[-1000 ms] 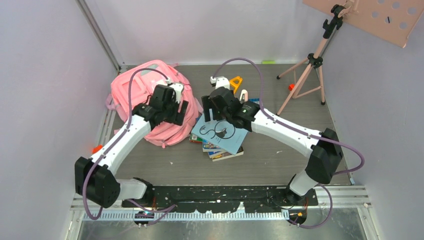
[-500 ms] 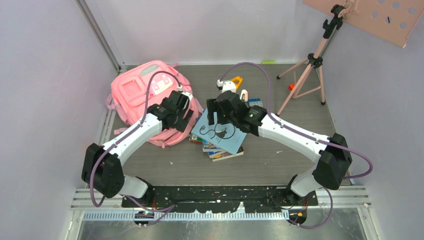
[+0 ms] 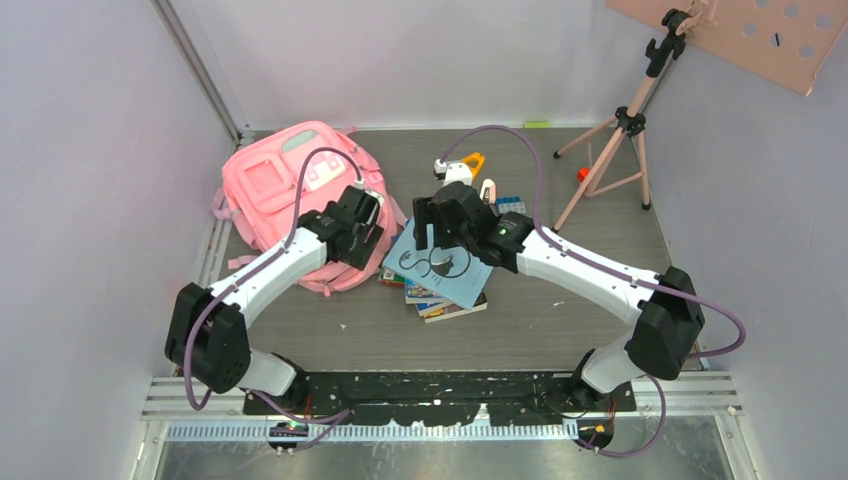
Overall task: Pack the student bag
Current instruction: Unzip the student bag at the center of the board.
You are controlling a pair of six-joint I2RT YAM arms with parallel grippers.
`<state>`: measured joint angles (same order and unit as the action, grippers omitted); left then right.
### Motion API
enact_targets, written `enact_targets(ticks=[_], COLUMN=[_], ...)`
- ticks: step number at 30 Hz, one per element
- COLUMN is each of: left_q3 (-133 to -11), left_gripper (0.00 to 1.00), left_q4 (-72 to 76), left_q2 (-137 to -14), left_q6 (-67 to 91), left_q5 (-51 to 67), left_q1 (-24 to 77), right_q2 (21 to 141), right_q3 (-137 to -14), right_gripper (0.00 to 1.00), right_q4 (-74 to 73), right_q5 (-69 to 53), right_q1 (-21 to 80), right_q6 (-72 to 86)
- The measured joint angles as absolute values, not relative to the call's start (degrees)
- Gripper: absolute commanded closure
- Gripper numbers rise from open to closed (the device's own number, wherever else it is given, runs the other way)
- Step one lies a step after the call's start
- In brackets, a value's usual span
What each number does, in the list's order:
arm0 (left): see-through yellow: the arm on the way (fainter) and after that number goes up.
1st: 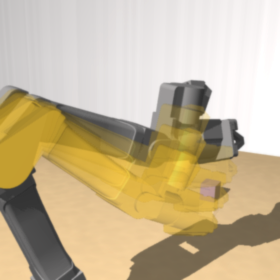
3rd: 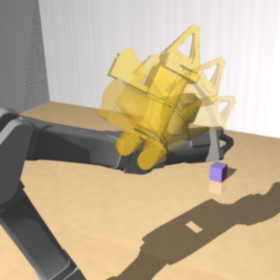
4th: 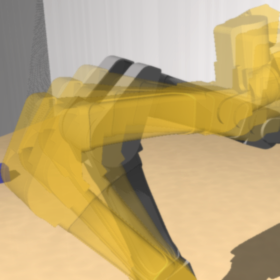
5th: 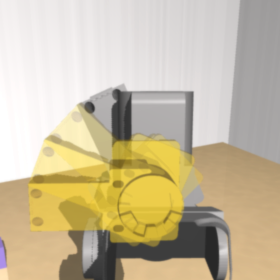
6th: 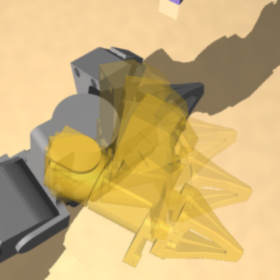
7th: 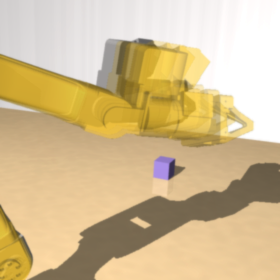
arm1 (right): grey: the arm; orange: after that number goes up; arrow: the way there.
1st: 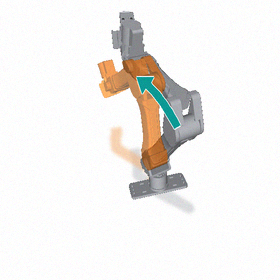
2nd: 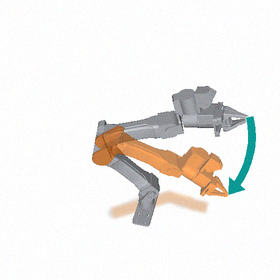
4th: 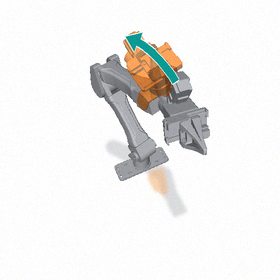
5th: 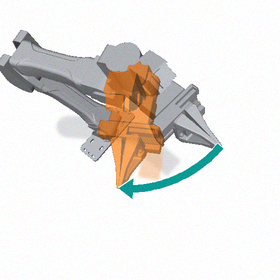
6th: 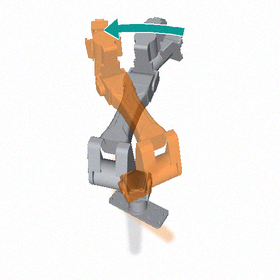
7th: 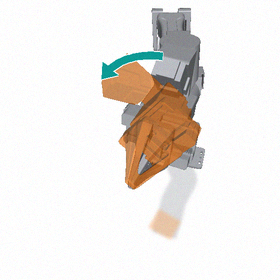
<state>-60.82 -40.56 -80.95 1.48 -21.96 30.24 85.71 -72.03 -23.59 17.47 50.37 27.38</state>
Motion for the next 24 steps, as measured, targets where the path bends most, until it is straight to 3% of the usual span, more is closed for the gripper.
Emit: enact_targets(ticks=[8, 10, 14, 17, 18, 24], left_q3=[-59.5, -59.5, -60.0, -61.3, -61.5, -61.9], left_gripper=[0.19, 0.29, 0.73, 0.96, 1.0, 1.0], left_q4=[-41.6, -41.6, -42.0, -42.9, -43.2, -43.7], left_q2=[-81.7, -82.5, -85.6, -87.9, -88.0, -84.0], left_q6=[2.2, 2.4, 3.2, 3.9, 4.1, 5.7], left_q5=[-19.0, -19.0, -19.7, -20.2, -20.2, -20.6], left_q1=[30.2, 30.2, 30.3, 30.3, 30.3, 30.3], right_q2=[85.7, 85.7, 84.9, 83.7, 83.4, 81.9], right_q3=[-72.0, -72.0, -72.0, -71.7, -71.5, -70.5], right_gripper=[0.15, 0.15, 0.15, 0.15, 0.15, 0.12], right_q4=[-23.6, -23.5, -23.2, -22.2, -22.0, -20.4], right_q5=[17.0, 16.8, 16.5, 16.4, 16.4, 15.3], right_q1=[50.3, 50.3, 50.3, 50.3, 50.3, 50.2], right_q6=[27.4, 27.4, 27.4, 27.4, 27.4, 27.1])
